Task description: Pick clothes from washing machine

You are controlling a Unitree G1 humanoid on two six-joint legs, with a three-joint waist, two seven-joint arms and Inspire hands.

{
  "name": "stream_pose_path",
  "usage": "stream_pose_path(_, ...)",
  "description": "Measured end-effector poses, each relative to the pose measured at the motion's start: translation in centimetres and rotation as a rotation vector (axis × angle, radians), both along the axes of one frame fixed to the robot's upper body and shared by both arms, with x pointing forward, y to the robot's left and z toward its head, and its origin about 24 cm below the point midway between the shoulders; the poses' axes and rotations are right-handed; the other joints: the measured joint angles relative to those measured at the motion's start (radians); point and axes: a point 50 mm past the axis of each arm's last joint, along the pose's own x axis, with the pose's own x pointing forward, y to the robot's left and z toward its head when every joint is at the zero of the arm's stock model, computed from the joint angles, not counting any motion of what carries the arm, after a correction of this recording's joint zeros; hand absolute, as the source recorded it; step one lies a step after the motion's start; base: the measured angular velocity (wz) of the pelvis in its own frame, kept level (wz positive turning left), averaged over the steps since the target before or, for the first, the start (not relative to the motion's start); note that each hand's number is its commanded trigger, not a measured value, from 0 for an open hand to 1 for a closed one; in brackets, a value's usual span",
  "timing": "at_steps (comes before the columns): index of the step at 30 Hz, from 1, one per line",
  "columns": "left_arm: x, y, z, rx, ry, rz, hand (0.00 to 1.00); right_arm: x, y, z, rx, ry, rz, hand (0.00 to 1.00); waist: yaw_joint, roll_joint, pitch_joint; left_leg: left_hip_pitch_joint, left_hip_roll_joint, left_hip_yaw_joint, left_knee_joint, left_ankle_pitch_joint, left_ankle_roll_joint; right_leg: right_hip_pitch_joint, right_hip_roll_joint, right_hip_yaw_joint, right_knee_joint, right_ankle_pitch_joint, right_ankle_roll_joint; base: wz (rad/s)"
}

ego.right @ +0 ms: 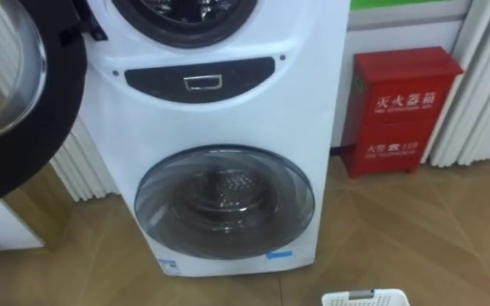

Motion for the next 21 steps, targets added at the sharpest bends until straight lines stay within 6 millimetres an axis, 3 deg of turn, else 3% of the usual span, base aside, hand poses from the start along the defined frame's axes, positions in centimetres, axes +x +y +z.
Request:
stream_pose_path(2,0.0,0.1,0.1,0.011,0.028,-0.010,0.00,-0.1,0.0,0.1,-0.002,-0.006,0.004,0.00,-0.002,0.011,-0.0007,0.000,-0.001,-0.001,0.001,0.000,0.000,-0.002,0.000,0.000,-0.003,0.000,0.000,0.02)
stream_pose_path(5,0.8,-0.3,1.1,0.050,0.032,-0.038,0.00,-0.8,0.0,0.0,-0.010,0.013,0.012,0.00,0.004,0.008,-0.0029,-0.020,-0.004,-0.018,0.012,0.001,0.000,-0.004,-0.001,-0.018,-0.013,0.000,0.000,0.18)
stream_pose_path(10,2.1,-1.3,3.3,0.161,0.043,-0.114,0.00,-1.2,0.0,0.1,-0.020,0.016,0.023,0.00,0.016,-0.024,-0.0060,-0.037,-0.013,-0.047,0.022,0.002,0.002,-0.003,-0.005,-0.021,-0.014,0.000,0.001,0.19)
stream_pose_path(15,2.9,-2.1,4.8,0.244,0.027,-0.143,0.00,-1.1,1.0,-0.3,0.014,0.012,0.021,0.00,0.013,-0.048,0.0056,-0.054,-0.013,-0.053,0.040,0.001,0.003,0.001,-0.005,-0.018,-0.014,0.000,0.001,0.19)
stream_pose_path(21,5.0,-6.0,6.5,0.333,0.016,-0.257,0.00,-2.3,1.0,-0.5,0.036,0.057,0.018,0.00,0.004,-0.048,0.0135,-0.123,-0.014,-0.075,0.103,-0.002,0.014,-0.008,-0.003,0.011,-0.014,0.006,0.008,0.43)
